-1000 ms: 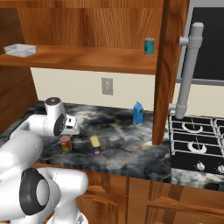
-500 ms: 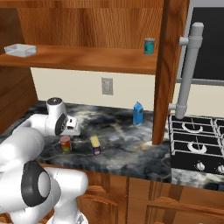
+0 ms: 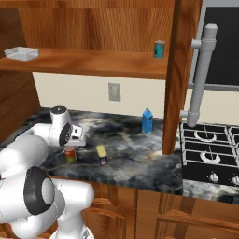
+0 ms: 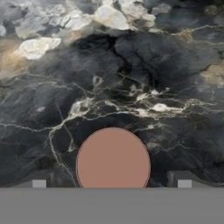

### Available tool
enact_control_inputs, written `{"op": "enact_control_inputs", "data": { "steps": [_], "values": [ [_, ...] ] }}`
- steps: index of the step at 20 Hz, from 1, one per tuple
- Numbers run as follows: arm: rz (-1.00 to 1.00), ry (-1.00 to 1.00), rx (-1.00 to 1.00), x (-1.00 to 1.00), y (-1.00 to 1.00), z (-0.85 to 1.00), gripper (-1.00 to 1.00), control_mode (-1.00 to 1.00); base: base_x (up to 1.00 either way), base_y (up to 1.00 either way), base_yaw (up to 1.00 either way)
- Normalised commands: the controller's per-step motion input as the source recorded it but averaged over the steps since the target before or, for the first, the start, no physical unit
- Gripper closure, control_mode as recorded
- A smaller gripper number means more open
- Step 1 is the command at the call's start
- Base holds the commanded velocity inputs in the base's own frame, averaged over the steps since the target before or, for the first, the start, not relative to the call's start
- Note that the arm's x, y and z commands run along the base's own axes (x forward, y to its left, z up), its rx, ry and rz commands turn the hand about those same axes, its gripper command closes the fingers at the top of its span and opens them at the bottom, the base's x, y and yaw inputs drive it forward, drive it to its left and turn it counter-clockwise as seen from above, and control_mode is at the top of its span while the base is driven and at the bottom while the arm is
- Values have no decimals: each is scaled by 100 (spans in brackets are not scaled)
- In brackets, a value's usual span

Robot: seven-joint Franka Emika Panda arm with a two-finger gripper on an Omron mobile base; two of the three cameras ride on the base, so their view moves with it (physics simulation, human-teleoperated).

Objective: Pick the cans from the counter and place them in their designated side in the cabinet.

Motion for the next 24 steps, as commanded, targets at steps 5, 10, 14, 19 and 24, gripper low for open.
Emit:
{"op": "enact_control_inputs", "data": {
  "steps": [5,10,14,19,24],
  "values": [
    [0,0,0,5,0,-15,-100,-100,0,0,0],
    [0,0,-1,6,0,-15,-100,-100,0,0,0],
    [0,0,-1,10,0,-14,-100,-100,0,0,0],
    [0,0,-1,11,2,-14,-100,-100,0,0,0],
    [0,0,-1,6,3,-12,100,-100,0,0,0]
  ]
}}
